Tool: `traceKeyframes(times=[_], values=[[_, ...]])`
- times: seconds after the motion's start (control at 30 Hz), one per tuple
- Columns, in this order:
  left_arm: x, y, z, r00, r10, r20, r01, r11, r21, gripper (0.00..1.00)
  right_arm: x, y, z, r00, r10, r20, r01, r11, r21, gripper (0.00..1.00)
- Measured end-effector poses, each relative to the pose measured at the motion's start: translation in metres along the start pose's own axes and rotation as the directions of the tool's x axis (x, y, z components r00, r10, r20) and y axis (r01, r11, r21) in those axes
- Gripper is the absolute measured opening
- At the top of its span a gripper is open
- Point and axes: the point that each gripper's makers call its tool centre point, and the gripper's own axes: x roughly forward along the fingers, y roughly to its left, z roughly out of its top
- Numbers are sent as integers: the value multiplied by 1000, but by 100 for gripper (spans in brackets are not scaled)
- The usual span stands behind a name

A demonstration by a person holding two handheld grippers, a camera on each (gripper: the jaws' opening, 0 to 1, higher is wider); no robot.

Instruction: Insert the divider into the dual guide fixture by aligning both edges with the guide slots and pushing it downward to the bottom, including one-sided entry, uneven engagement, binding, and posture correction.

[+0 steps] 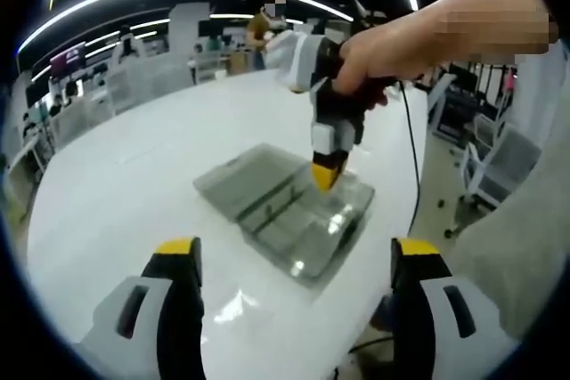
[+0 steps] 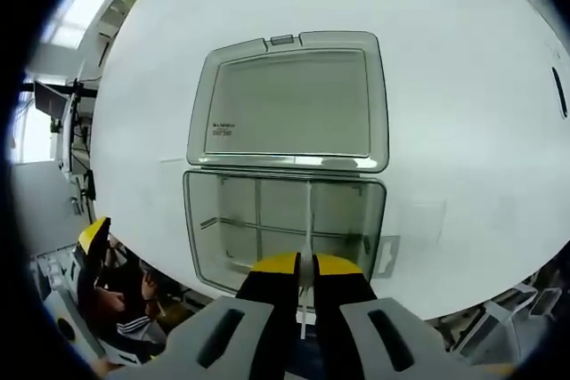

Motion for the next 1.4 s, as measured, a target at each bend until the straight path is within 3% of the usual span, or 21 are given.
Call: traceKeyframes(times=[1.4], values=[[4, 2, 4, 1000, -7, -4, 7, 1000, 3, 86, 13, 0, 2, 1000, -19, -7, 19, 999, -41, 0]])
